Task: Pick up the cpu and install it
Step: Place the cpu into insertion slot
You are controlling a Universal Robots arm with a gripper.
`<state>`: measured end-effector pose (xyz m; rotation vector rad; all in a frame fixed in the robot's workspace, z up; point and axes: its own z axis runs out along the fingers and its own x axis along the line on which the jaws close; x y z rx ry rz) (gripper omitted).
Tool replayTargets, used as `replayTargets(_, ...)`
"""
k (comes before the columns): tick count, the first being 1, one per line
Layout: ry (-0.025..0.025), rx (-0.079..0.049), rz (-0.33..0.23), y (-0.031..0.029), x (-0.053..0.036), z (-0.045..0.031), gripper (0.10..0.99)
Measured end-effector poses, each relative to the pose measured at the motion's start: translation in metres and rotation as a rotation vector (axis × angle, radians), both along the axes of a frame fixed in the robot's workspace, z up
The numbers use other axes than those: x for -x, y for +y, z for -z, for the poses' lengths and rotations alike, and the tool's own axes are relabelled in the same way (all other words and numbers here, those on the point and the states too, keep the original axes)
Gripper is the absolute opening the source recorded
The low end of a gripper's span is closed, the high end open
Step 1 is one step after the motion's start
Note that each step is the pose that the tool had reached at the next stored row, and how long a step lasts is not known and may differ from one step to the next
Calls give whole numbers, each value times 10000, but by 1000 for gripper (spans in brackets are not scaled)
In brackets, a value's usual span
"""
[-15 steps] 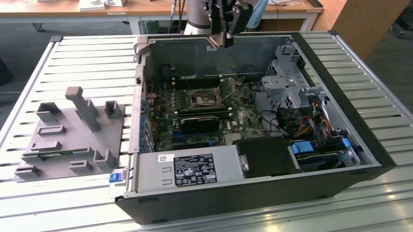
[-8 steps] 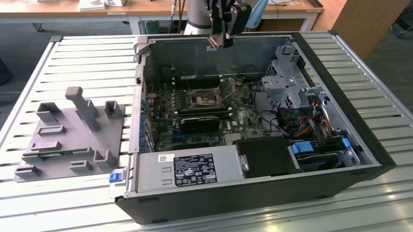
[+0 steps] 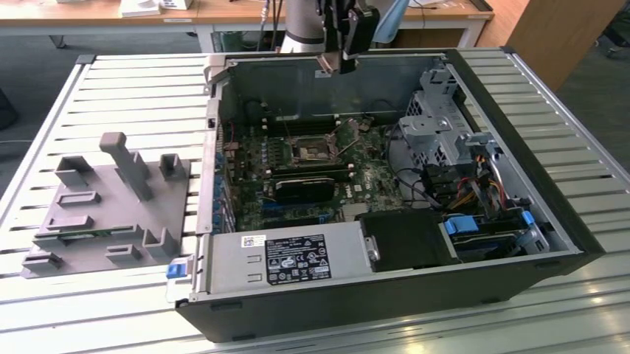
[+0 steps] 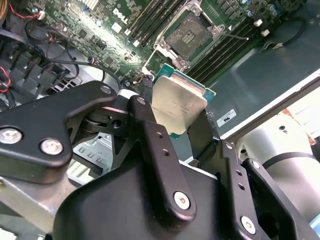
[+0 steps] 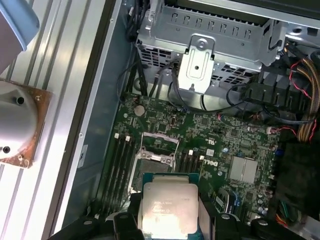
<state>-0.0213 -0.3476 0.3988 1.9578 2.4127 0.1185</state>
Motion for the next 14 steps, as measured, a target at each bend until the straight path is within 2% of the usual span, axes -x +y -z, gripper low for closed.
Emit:
replayTargets(8, 0, 6, 914, 1, 0, 3, 533)
replayTargets(14, 1, 7, 1954, 1, 0, 14, 533)
